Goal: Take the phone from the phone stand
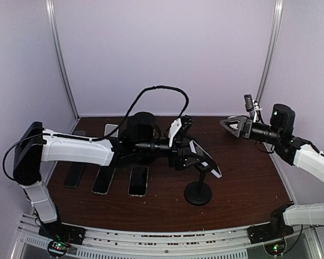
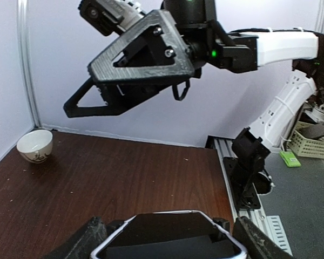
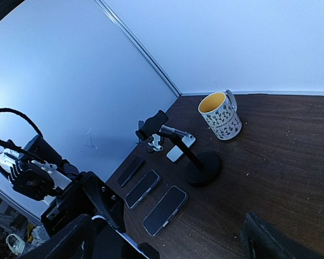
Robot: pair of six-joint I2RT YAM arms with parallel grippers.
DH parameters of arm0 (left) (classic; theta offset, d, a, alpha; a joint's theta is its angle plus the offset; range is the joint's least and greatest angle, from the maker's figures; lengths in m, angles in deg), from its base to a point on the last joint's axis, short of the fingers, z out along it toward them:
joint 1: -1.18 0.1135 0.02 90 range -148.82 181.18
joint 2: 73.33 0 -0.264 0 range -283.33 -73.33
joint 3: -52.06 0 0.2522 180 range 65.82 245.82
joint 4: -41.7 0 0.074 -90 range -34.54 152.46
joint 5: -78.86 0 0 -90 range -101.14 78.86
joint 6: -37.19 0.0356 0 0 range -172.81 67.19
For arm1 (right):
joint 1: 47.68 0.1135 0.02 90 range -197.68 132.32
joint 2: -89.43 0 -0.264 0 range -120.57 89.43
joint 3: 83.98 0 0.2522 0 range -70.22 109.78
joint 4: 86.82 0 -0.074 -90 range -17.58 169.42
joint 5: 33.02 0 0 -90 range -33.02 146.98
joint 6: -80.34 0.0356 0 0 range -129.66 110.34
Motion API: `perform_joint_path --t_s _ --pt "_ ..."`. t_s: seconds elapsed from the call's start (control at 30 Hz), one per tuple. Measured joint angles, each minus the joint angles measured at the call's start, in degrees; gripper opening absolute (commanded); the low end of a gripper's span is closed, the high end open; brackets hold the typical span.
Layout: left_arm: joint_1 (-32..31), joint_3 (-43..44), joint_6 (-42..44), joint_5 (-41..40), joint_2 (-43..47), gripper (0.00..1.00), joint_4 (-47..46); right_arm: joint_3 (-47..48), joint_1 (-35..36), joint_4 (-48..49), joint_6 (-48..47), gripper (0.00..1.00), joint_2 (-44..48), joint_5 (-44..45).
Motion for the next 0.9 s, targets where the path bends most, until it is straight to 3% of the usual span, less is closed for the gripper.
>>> perform_joint_path --t_s 0.47,0.8,0.9 --pt "1.97 2.58 2.62 27.71 -1.44 0.4 2.16 -6.21 2.12 1.29 0.9 0.77 4.2 -7.58" --pt "2.03 5.53 7.74 36.48 -2.1 0.34 6.95 -7.78 13.9 0.7 -3.32 0.69 4.15 -12.0" --pt "2.03 6.08 9.44 37.73 -2.1 0.32 8.11 -7.65 16.72 -0.42 -4.98 0.74 3.1 -12.96"
